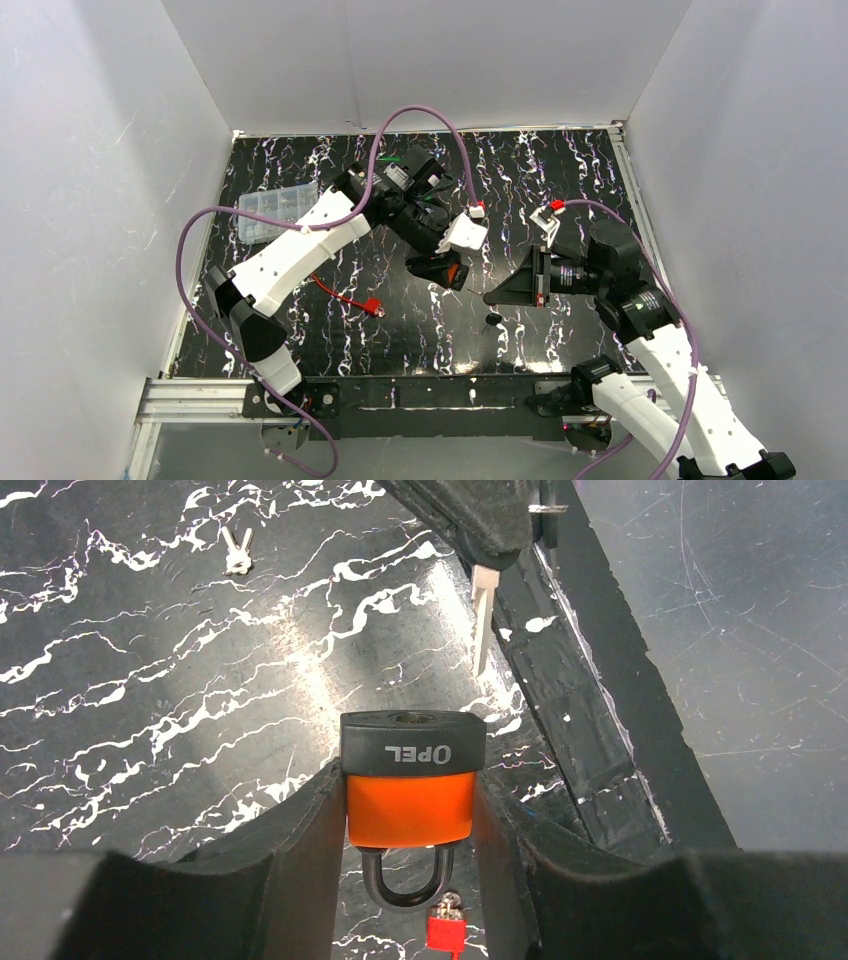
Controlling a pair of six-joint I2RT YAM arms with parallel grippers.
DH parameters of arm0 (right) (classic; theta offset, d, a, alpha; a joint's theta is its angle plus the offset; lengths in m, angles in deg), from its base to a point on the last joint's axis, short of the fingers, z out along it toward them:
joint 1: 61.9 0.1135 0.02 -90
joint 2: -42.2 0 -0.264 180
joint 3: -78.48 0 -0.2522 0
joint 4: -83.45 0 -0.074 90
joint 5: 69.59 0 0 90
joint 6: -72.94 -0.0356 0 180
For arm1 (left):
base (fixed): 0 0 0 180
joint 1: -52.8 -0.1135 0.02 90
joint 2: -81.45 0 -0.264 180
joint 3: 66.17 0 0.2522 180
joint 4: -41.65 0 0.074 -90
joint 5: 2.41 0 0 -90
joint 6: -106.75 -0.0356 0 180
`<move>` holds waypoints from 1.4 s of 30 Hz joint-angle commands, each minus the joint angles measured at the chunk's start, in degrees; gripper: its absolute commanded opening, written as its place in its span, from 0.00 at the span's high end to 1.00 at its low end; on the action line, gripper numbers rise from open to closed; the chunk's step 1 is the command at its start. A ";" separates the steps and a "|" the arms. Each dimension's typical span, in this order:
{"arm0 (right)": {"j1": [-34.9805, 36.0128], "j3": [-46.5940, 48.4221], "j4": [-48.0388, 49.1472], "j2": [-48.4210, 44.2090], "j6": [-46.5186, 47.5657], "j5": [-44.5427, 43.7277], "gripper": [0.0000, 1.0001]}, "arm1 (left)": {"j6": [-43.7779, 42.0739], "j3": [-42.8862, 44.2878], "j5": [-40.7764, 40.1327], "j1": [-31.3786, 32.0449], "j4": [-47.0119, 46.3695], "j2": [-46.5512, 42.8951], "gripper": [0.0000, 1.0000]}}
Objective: Unlock with the key
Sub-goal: Unlock the lock.
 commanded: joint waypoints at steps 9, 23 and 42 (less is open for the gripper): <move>-1.07 -1.00 4.96 1.96 0.18 2.76 0.99 | 1.27 1.58 3.47 -0.23 -0.15 -3.39 1.00; -1.35 -2.19 8.65 3.94 -0.94 3.69 0.99 | 2.06 0.89 3.83 -0.12 -1.10 -3.69 1.00; -2.51 -3.07 11.71 5.00 -1.90 3.95 0.99 | 0.51 0.06 4.01 0.17 -0.56 -4.48 1.00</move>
